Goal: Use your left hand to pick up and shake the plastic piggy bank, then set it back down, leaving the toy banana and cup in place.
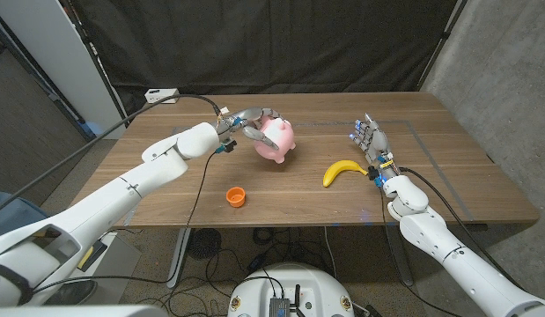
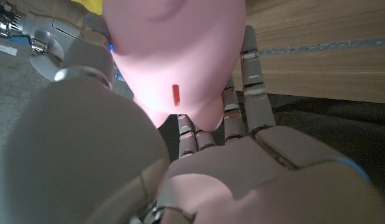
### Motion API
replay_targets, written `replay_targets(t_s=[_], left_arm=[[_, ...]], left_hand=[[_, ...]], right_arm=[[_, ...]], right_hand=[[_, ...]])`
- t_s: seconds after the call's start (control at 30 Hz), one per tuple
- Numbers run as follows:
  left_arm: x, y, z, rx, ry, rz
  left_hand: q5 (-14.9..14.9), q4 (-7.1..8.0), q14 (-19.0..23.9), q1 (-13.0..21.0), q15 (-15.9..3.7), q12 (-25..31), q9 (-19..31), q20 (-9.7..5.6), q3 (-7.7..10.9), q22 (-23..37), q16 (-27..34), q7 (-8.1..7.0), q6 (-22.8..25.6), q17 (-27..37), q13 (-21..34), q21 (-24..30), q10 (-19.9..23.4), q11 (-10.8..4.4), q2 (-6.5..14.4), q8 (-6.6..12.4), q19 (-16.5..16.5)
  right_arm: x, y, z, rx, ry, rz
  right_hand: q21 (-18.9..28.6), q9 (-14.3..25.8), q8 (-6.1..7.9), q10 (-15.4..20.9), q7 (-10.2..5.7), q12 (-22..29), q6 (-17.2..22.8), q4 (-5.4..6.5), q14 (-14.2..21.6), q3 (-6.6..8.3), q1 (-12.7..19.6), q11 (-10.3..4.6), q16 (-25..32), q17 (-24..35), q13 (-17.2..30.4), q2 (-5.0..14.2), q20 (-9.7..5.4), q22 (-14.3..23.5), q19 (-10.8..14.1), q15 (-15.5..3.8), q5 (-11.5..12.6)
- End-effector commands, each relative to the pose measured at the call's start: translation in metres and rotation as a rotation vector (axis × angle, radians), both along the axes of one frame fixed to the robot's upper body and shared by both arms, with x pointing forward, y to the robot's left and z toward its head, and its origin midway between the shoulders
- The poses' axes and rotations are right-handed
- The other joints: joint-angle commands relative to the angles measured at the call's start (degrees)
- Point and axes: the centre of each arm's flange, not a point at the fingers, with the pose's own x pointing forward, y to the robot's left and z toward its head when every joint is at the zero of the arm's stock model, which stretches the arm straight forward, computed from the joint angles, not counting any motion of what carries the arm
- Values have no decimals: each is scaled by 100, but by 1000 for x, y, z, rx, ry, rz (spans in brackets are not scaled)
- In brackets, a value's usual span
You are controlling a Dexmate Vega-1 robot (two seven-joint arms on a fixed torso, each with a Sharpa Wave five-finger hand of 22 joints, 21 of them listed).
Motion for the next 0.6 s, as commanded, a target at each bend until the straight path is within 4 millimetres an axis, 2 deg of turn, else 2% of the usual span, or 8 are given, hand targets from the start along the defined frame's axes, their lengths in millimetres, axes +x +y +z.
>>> replay_targets(t_s=[0.03, 0.33, 0.37, 0.6], left_arm=[[-21, 17, 7, -58, -66, -9], [-42, 40, 9, -107, -118, 1], [-46, 46, 9, -117, -126, 11], [-60, 69, 5, -157, -146, 47]], left_hand=[[24, 96, 1454, 2203, -1439, 29, 319, -899, 555, 22, -2, 804, 1191, 12, 410, 45, 1436, 550, 2260, 40, 646], [23, 80, 1488, 2233, -1453, 34, 342, -902, 584, 19, -13, 818, 1219, 11, 445, 75, 1479, 548, 2256, 50, 624], [21, 85, 1494, 2229, -1441, 19, 349, -900, 588, 18, -22, 828, 1216, 8, 456, 87, 1450, 653, 2252, 48, 622], [17, 93, 1501, 2225, -1437, 9, 364, -905, 599, 16, -36, 825, 1224, 8, 480, 107, 1448, 682, 2250, 47, 603]], right_arm=[[-3, 1, 4, -4, -20, 4], [-6, 7, 6, -11, -40, 17], [-6, 8, 7, -10, -41, 21], [-7, 12, 8, -19, -52, 32]], right_hand=[[32, 31, -4, 41, 4, 17, 26, -20, -2, 15, 66, 8, 15, 29, 28, 19, 16, 28, 23, 31, -4], [32, 31, -4, 53, 23, 20, 26, -19, 3, 10, 68, 14, 17, 31, 30, 19, 15, 28, 22, 26, -4], [33, 32, -3, 55, 22, 21, 27, -19, 2, 10, 68, 12, 17, 31, 30, 19, 14, 28, 23, 23, -4], [35, 32, -2, 59, 23, 21, 30, -20, 3, 9, 71, 12, 17, 31, 31, 18, 10, 28, 26, 30, -4]])
